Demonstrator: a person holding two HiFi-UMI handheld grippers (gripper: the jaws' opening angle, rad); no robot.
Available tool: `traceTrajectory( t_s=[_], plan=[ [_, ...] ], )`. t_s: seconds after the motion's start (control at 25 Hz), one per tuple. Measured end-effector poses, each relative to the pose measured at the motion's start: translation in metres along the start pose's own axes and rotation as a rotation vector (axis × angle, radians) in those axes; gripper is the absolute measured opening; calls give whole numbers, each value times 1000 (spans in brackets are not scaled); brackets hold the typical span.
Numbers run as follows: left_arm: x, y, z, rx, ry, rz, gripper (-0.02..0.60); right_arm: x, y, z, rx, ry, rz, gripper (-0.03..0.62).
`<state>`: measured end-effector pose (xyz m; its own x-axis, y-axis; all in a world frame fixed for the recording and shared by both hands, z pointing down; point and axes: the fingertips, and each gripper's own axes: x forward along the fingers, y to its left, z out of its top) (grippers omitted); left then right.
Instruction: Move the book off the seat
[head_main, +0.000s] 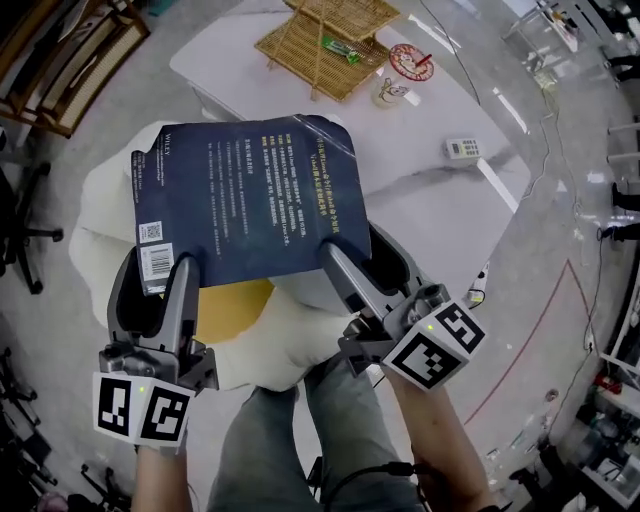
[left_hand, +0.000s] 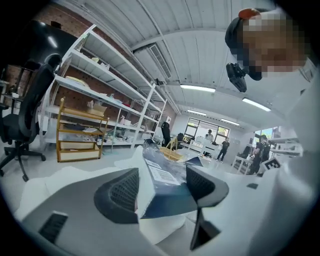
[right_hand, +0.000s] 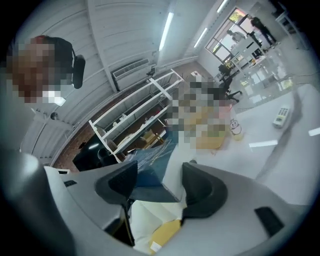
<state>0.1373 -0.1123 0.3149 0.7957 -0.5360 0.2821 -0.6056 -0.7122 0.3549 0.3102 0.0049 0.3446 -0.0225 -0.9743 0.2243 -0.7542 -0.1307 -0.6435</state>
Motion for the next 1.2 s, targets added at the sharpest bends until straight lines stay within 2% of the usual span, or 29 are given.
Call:
traceTrajectory(
  t_s=[0.12,0.2,0.24,0.36,0.4,0.48,0.6,0.72,1.0,1.2],
  plan=[
    [26,-41,17,22,3,-64,302,-25,-17,37,11,-59,-37,291],
    [30,-35,11,23,-8,-64,302,-20,-23,30,13,-66,-30,291],
    [23,-20,2,20,-19,-33,302,-9,-21,15,15,-47,-3,291],
    [-18,36,-31,2,-32,137,301,32,-10,-48,44,68,118,291],
    [-28,48,-40,2,-21,172,301,39,-7,-65,64,91,136,291],
    [-37,61,-48,38,-15,194,301,47,-6,-88,97,76,164,291],
    [-32,69,-44,148,-110,162,299,61,-10,-96,80,-56,241,291],
    [-34,64,-46,173,-163,122,298,51,-10,-94,42,-114,256,291],
    [-36,63,-48,145,-124,121,295,45,-5,-91,31,-76,234,292],
    [-45,44,-21,126,-104,155,291,33,10,-67,63,-35,235,293]
  ],
)
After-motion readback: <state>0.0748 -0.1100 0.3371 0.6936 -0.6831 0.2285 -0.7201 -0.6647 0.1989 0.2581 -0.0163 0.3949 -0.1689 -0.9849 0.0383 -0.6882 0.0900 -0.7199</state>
